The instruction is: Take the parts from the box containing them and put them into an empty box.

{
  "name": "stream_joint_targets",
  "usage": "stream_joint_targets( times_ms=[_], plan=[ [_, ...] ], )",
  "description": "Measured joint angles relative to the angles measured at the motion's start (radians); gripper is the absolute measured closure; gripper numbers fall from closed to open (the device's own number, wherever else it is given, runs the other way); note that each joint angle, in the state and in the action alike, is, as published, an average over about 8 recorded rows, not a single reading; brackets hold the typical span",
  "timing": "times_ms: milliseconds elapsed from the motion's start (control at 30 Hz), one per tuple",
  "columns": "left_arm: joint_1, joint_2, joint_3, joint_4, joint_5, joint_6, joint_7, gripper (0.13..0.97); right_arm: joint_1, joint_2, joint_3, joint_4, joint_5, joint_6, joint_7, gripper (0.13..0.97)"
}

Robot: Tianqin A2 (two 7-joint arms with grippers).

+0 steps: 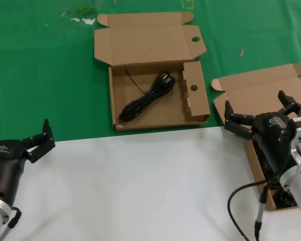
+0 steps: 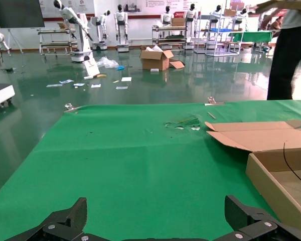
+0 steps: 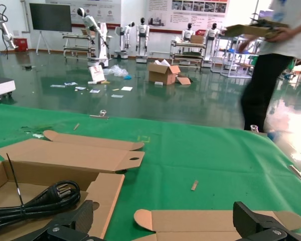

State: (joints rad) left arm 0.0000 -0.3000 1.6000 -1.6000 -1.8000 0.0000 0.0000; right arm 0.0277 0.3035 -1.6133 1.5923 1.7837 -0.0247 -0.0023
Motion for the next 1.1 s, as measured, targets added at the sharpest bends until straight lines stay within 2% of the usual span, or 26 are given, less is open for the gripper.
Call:
stream_joint_targets(
  times_ms=[1100],
  plan=[
    [0.000, 0.000, 0.000, 0.000, 0.000, 0.000, 0.000, 0.132, 0.000, 0.000, 0.000, 0.000, 0.000, 0.000, 0.000, 0.129]
  ],
)
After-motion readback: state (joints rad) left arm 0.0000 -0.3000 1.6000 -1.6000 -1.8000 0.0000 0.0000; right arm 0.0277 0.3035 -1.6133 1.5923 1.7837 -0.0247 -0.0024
